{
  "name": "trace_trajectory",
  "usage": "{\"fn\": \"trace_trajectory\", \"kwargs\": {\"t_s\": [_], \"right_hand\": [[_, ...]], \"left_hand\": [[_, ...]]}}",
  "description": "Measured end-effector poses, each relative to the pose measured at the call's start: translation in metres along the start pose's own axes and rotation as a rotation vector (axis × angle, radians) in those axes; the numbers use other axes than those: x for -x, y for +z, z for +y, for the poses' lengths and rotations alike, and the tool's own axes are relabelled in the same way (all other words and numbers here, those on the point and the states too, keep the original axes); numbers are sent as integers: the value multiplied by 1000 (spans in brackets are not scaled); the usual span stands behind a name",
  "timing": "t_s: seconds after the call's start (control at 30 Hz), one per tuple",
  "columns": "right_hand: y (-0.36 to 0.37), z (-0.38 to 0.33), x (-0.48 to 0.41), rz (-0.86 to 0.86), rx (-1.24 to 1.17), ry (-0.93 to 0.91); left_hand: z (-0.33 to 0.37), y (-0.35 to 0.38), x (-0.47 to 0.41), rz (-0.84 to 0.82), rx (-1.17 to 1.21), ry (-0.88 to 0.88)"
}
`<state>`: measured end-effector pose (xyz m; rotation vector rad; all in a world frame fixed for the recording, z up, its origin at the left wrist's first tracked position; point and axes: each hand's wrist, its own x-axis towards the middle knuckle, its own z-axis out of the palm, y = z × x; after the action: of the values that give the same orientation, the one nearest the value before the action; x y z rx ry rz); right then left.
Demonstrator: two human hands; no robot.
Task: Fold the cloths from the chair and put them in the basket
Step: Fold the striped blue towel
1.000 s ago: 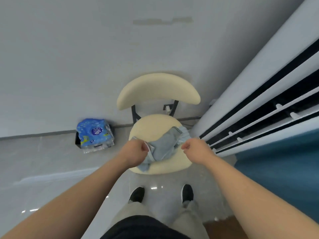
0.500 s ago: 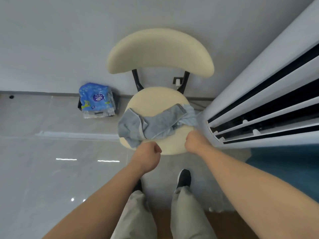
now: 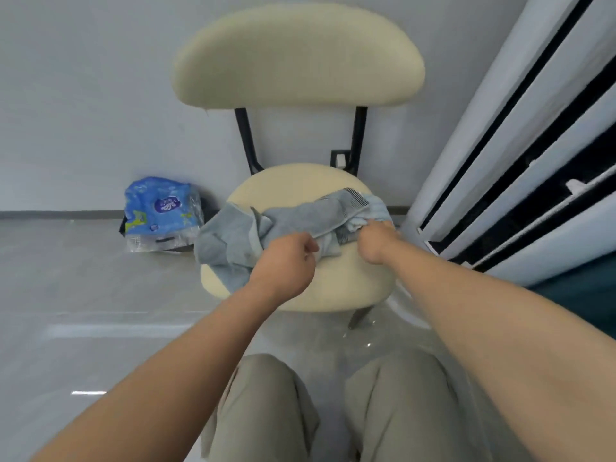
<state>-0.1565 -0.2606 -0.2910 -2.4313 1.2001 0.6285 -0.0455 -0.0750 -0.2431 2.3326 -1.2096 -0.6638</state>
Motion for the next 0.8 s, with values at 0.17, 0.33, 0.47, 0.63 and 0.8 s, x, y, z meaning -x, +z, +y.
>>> {"fn": "trace_trajectory", "kwargs": {"t_s": [0.17,0.33,0.47,0.63,0.8], "right_hand": [[-57,-9,48,381,-263,-60],[-149,-28,121,631,-288,-212],[-194,-41,166,826,-348,-363],[-240,-59,213,1003,-367,-553],[-266,-71,254,1145,-444,-648]], "left_hand": [[16,-18,15,49,-34,84],[51,-48,33,75,-66,126],[71,-77,45,150,-53,150],[94,-116,50,209,15,187],[122,-144,61,265,263,274]]}}
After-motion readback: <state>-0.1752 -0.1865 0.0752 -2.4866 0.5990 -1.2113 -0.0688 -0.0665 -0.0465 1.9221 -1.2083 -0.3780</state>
